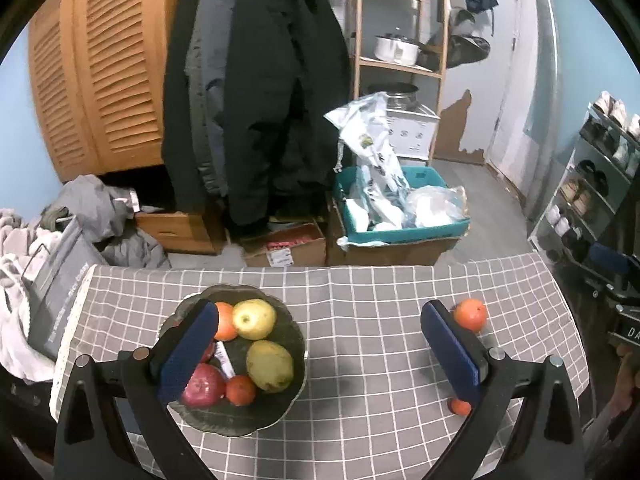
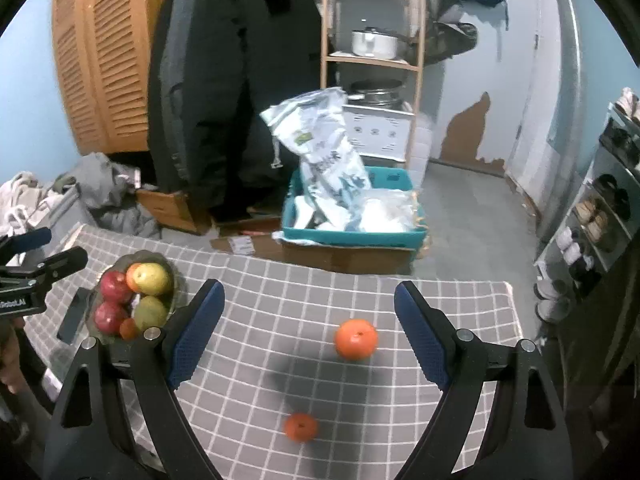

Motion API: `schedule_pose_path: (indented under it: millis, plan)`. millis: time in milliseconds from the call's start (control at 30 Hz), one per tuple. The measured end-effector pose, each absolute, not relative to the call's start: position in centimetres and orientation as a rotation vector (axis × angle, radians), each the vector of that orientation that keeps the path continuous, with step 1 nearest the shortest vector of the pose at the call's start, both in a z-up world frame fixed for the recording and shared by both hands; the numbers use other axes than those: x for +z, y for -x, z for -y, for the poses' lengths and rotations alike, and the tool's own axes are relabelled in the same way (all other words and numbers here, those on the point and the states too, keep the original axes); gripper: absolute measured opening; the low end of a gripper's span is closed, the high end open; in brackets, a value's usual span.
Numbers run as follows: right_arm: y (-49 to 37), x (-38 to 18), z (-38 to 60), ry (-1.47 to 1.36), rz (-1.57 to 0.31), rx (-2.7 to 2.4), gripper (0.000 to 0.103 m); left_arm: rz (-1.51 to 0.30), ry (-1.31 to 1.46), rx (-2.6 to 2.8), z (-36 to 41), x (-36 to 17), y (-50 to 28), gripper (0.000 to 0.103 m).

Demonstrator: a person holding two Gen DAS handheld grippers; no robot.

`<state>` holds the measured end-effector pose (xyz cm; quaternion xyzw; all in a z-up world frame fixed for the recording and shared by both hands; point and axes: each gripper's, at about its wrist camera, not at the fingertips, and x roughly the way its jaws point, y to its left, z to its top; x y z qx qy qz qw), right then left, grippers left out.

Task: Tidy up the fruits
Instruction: 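Withdraw both tools from the bowl toward the loose tangerines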

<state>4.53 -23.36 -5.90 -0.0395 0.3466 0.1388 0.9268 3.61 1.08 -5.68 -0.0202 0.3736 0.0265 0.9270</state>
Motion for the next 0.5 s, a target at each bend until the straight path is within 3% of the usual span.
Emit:
schedule_pose_path:
  millis: [500]
  plan:
    - [-7.1,-9.7,27.3,0.034,-0.806,0.215,0.086,-0.839,0.021,0.007,2.5,-8.1,-6.9,0.102]
